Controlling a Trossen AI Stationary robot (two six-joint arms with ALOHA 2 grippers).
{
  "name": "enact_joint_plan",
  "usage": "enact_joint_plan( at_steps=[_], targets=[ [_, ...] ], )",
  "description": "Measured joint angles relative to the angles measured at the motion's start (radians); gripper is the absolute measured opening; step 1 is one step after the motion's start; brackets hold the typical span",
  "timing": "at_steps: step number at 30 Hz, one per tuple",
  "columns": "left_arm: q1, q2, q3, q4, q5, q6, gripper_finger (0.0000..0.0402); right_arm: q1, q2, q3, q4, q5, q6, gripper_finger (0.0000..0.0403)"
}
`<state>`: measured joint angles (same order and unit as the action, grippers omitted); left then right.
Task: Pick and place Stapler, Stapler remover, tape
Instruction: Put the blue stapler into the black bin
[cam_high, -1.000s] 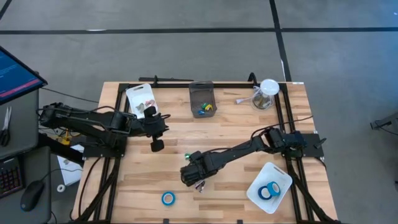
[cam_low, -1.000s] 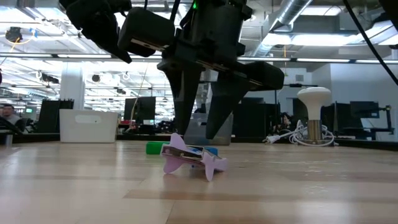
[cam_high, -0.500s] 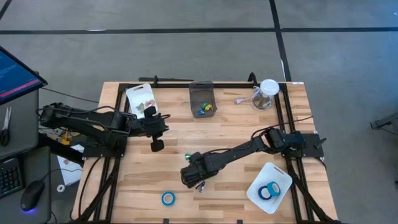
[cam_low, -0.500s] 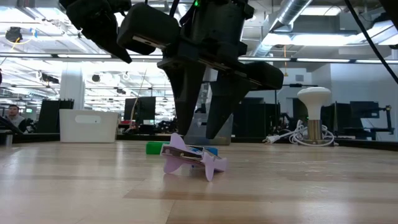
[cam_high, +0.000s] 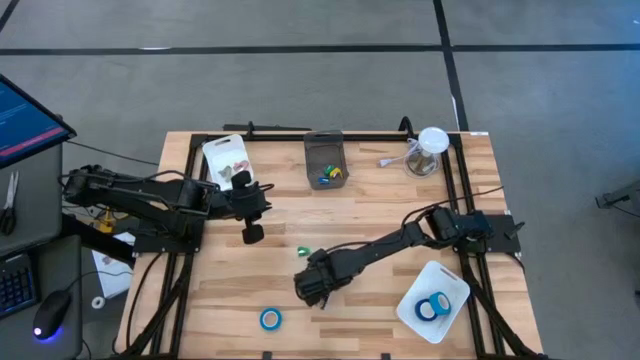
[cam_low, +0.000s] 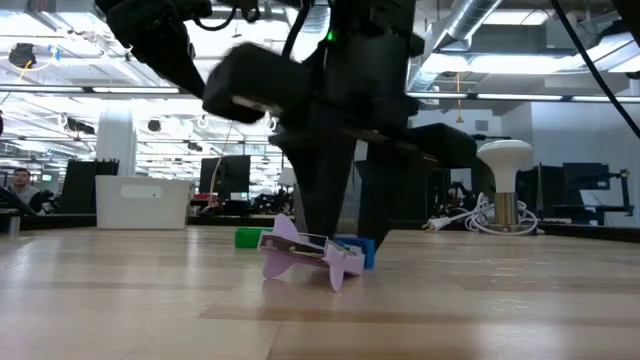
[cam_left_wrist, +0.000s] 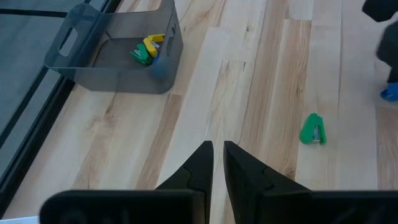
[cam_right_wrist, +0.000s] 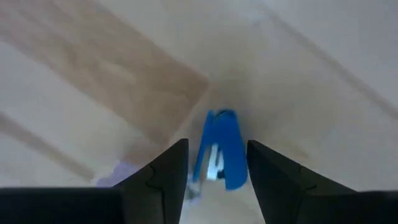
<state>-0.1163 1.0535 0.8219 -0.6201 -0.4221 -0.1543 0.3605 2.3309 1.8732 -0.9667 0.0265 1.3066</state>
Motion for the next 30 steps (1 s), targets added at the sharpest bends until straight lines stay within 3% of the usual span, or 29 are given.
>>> enact_joint_plan(
  at_steps=[6,16,30],
  targets=[
    [0.000,0.000,0.000,0.000,0.000,0.000,0.0030,0.014,-0.001,-0.001,0.009,0.004,0.001,0.0146],
    [0.000,0.000,0.000,0.000,0.000,0.000,0.0030,0.012,-0.002,-0.001,0.011,0.019,-0.005,0.0074],
    [0.000,0.000,0.000,0.000,0.000,0.000,0.0030,0.012,-0.003,-0.001,0.011,0.053,-0.008,0.0067]
  ],
)
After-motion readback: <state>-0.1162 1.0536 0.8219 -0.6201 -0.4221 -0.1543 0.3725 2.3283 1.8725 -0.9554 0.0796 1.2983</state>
